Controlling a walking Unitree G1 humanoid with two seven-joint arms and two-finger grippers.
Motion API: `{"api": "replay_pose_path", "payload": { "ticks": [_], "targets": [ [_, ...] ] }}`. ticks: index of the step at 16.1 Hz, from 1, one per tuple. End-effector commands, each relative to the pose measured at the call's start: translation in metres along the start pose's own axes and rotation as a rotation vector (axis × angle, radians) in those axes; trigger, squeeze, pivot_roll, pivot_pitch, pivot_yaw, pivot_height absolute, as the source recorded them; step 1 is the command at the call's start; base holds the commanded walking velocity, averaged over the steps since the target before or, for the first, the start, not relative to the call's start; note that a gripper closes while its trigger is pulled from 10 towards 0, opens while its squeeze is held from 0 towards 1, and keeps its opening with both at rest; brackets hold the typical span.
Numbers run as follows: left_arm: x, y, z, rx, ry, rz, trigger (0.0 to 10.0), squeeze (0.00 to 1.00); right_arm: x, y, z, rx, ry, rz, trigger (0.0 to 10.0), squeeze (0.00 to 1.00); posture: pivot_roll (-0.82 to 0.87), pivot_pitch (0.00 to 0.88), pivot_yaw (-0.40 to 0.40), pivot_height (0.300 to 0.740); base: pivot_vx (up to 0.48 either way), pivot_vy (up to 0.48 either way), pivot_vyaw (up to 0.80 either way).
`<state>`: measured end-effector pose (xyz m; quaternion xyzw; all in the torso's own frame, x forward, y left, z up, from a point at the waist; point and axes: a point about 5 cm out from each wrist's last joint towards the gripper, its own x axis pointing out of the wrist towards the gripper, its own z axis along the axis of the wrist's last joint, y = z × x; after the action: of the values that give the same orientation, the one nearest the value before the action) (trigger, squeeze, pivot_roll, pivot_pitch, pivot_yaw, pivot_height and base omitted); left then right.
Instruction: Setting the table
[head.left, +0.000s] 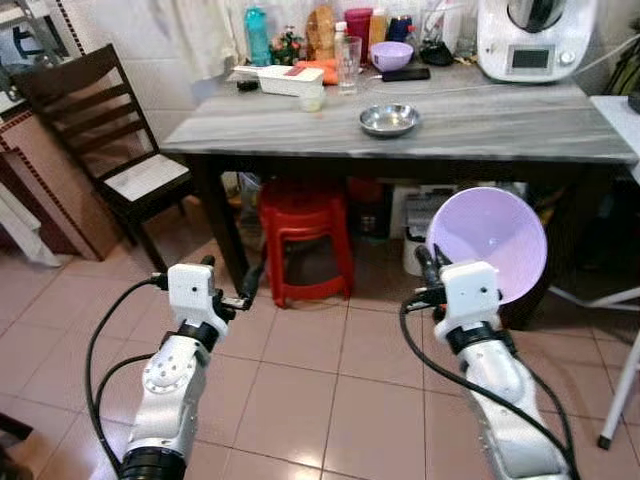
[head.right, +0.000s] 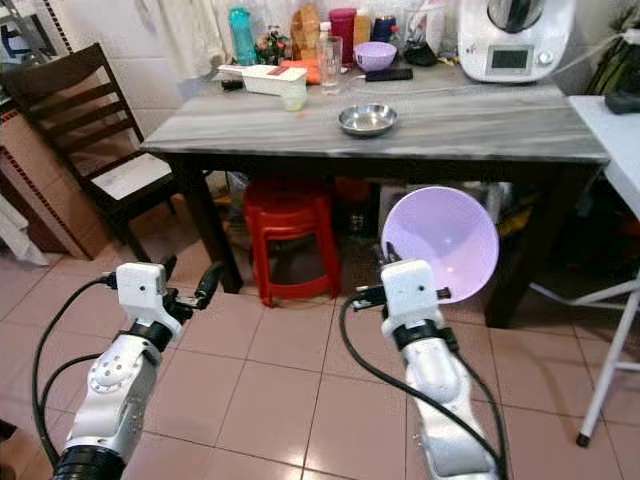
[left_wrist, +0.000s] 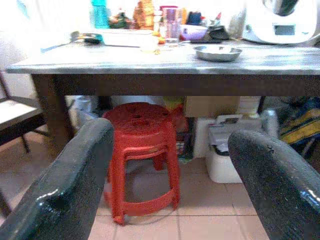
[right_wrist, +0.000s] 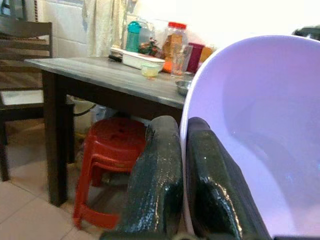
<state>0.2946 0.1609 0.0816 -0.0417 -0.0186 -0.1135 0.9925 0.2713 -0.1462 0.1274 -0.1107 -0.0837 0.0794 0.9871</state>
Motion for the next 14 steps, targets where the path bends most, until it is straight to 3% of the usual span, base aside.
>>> {"api": "replay_pose_path", "payload": {
  "ticks": [1,9,14],
  "targets": [
    [0.0,0.004,0.004,0.013,-0.014,0.002,10.0,0.0,0.004,0.003,0.008,0.003,-0.037,0.005,10.0,0.0,-0.07,0.0,0.103,0.74,0.296,0.0,0.0],
    [-0.001,-0.004,0.002,-0.009,-0.012,-0.028,10.0,0.0,0.005,0.005,0.008,0.005,-0.038,0.023,10.0,0.0,-0.08,0.0,0.101,0.74,0.348,0.0,0.0],
    [0.001,-0.009,0.001,-0.018,-0.014,-0.04,10.0,0.0,0.007,0.004,0.01,-0.005,-0.047,0.016,10.0,0.0,-0.08,0.0,0.101,0.74,0.376,0.0,0.24]
  ]
}}
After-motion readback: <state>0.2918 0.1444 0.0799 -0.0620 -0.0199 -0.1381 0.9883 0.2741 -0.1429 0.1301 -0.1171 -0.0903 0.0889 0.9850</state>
